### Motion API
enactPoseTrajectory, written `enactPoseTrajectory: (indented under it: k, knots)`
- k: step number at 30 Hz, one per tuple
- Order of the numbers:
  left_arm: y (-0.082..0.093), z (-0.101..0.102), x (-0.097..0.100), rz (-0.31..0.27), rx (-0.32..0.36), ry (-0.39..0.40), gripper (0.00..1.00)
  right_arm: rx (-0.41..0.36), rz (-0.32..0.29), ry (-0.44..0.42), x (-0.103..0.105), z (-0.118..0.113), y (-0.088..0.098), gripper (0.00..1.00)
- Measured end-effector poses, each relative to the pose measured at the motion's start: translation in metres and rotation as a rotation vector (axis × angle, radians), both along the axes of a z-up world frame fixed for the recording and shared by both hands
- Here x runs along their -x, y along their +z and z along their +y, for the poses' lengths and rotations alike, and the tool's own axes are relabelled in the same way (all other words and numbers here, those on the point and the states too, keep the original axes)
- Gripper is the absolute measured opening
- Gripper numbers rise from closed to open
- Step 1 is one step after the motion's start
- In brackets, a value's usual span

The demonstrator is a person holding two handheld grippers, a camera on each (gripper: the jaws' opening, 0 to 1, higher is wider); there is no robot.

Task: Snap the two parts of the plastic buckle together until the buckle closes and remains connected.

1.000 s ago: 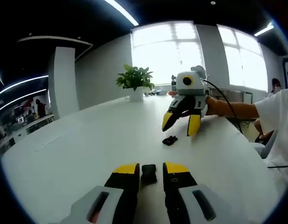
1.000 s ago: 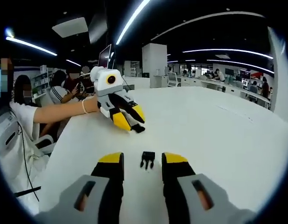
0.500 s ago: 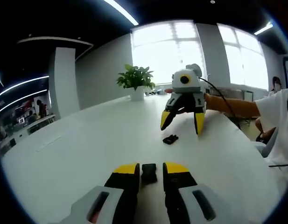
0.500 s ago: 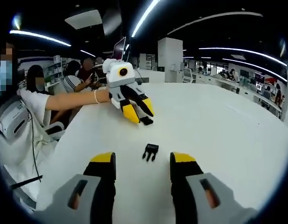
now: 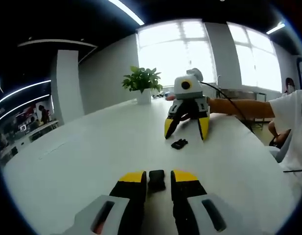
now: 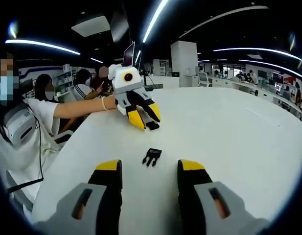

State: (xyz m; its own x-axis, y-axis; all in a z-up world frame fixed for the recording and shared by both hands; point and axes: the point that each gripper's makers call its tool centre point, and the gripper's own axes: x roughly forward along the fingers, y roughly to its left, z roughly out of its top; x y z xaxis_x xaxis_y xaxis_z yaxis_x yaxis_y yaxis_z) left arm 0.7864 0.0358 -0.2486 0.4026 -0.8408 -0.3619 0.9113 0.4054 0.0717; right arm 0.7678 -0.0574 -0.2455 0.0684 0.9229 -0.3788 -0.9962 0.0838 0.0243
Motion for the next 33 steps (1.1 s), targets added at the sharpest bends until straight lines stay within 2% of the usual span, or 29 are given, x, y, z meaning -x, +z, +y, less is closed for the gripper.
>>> enactPoseTrajectory:
  k: [3,13,16,26,30,33]
  knots:
    - [0.0,0.0,0.001,-0.003,-0.001,0.0,0.19,0.004,-0.013,0.005,-0.001,-0.002,0.0,0.33]
    - [0.001,0.002,0.004,-0.004,-0.002,0.005,0.19,0.018,-0.057,0.0,-0.005,0.0,-0.001,0.25]
    - [0.001,0.002,0.004,-0.005,-0.002,0.006,0.19,0.018,-0.058,0.014,-0.003,0.0,-0.001,0.18]
    - [-0.001,0.001,0.005,-0.005,-0.002,0.009,0.19,0.021,-0.072,0.026,0.005,0.004,-0.002,0.12]
    - [-0.002,0.001,0.005,-0.006,-0.002,0.01,0.19,0.037,-0.09,0.035,0.012,0.004,-0.003,0.01]
    - [-0.002,0.0,0.006,-0.006,-0.002,0.011,0.19,0.05,-0.109,0.035,0.016,0.006,-0.003,0.01]
